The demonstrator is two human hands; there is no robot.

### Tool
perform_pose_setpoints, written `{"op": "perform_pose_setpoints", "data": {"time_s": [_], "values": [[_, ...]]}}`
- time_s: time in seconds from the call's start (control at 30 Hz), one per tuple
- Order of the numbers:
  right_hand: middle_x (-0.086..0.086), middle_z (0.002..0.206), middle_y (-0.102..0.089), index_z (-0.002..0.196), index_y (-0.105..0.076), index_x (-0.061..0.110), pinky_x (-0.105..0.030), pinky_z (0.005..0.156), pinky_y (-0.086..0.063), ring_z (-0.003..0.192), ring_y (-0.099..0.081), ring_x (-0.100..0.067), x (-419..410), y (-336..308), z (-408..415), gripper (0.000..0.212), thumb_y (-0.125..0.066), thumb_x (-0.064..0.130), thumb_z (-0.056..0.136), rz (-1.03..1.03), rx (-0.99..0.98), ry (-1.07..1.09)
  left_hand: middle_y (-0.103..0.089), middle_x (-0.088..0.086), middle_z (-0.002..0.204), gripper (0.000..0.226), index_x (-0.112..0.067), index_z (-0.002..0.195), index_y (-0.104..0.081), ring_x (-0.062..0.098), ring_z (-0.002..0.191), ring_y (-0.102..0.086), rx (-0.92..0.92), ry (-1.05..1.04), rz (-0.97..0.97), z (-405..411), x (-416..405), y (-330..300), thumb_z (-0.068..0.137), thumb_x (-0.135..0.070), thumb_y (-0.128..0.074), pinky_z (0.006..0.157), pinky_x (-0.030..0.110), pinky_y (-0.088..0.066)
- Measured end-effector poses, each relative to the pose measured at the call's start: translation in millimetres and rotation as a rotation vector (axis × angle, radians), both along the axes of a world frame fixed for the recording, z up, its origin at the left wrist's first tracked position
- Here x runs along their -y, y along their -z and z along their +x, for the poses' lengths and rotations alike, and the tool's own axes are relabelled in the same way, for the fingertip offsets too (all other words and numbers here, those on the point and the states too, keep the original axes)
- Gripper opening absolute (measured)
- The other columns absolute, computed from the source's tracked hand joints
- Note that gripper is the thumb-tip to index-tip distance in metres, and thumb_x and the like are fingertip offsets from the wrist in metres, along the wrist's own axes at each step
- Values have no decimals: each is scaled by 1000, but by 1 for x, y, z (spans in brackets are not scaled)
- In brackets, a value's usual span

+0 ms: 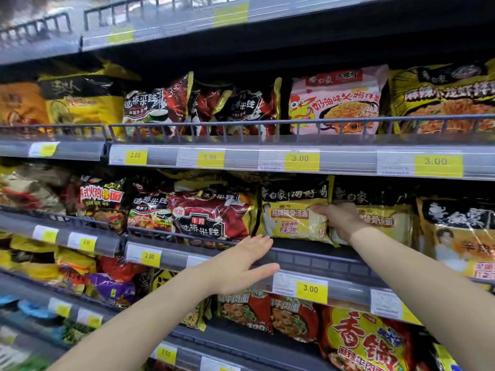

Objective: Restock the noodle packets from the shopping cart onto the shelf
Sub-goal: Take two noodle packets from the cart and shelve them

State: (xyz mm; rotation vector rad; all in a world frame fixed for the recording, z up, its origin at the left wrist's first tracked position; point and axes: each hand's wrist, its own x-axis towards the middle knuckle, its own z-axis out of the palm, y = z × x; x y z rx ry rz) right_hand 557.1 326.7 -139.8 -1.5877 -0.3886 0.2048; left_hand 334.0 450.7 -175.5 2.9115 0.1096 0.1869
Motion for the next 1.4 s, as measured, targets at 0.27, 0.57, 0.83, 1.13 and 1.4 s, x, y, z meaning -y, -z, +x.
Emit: {"op": "perform_pose_setpoints", "data": {"time_s": [0.27,0.57,0.83,1.13,1.4], "values": [[-18,93,-62,93,-62,0,-21,55,-41,84,-63,-28,-2,-7,-10,26,-67,25,87,-470,409,91,-5,-9,158,69,-22,151,-10,-4,140,3,19,6,-24,1,0,-1,93,-57,-26,112,15,5],[-3,84,-64,100,-67,10,-23,52,-37,65,-55,-22,-8,-21,-31,21,-46,12,96,-1266,1033,273,-5,-8,158,65,-22,151,-11,-6,137,4,29,0,-45,-4,7,-2,96,-52,-29,108,12,6],[-28,114,-62,123,-51,-10,-35,71,-51,100,-62,-35,23,1,-68,45,-59,13,85,-1431,1242,320,9,3,159,82,-11,150,4,9,144,9,1,-21,257,-6,15,2,91,-61,-21,112,19,10],[-5,113,-65,119,-57,14,-33,70,-49,101,-63,-27,43,-18,-117,35,-36,35,99,-1040,1358,-196,-26,7,155,61,-9,147,-26,19,142,-22,-44,-93,263,-15,19,-32,96,-41,-40,118,30,-12],[-2,85,-65,95,-60,15,-31,60,-41,85,-64,-26,16,-54,-174,26,-39,31,97,-840,1301,-363,-44,-2,145,50,-19,140,-42,17,130,-44,-100,-330,168,-118,3,-103,96,-43,-42,104,33,-38]]}}
